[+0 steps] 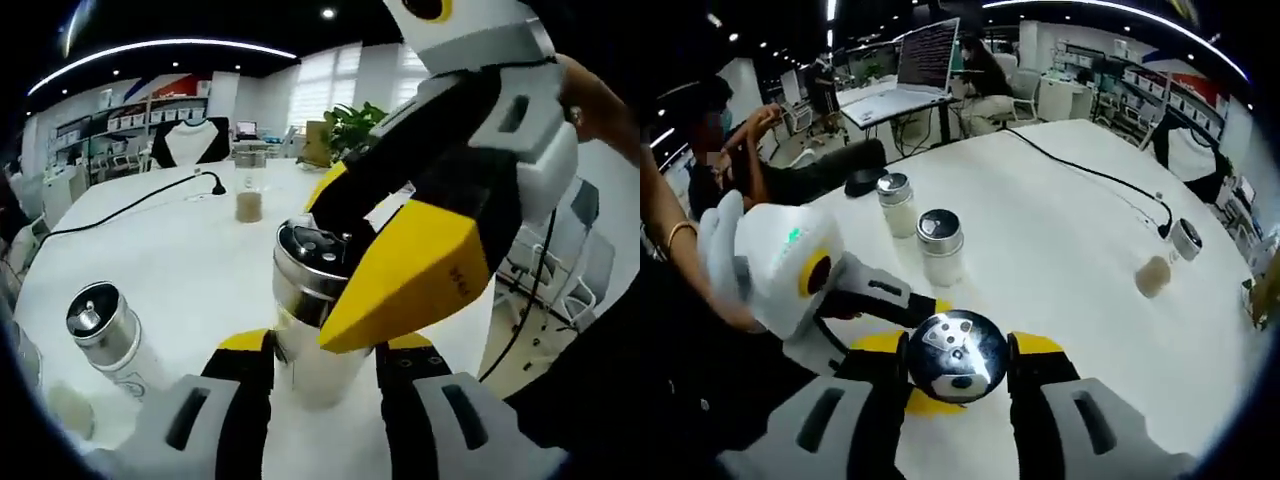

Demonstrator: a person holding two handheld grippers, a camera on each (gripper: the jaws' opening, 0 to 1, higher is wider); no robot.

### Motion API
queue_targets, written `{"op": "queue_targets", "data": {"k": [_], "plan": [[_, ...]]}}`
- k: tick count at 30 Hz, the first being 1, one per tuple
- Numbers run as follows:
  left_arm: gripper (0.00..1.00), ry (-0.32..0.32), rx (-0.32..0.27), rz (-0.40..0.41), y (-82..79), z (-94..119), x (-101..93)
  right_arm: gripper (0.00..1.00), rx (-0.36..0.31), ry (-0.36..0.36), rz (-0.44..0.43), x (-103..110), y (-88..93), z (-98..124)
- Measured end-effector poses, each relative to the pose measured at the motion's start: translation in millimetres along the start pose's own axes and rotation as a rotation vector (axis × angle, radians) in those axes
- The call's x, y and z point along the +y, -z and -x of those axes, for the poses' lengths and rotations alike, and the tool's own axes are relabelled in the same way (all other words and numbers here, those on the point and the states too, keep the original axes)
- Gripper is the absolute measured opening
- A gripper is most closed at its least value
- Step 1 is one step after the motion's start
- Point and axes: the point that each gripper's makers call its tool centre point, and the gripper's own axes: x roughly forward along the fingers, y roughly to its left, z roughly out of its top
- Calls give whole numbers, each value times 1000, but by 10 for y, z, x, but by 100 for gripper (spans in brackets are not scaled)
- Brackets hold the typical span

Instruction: Rotate the seasoning bottle until the label or dispensing opening points toward the visible target arrow and the bottle remains upright within the marked orientation range

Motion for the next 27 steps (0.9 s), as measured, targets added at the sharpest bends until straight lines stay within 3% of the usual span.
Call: {"op": "queue_targets", "data": {"k": [7,8,10,13,18,21,23,27], "plan": [[44,98,29,-69,-6,35,1,37,45,-136,164,83,-9,-24],[45,112,27,-72,-12,37,-3,37,49,-156,199,94,-12,-27],[46,141,28,-85,-10,32,0,37,36,-223,359,167,-18,-36],[49,177,39,-109,-3,38,3,37,38,-262,431,208,-10,-42],[51,225,65,-149,-3,14,-23,37,46,-294,444,210,-11,-49],[45,263,78,-170,16,12,-83,37,59,-288,416,189,-2,-51],[45,239,73,-180,9,-4,-51,38,63,-263,387,174,-8,-57],[45,177,52,-149,-6,-27,-29,38,35,-189,244,133,-36,-81]]}}
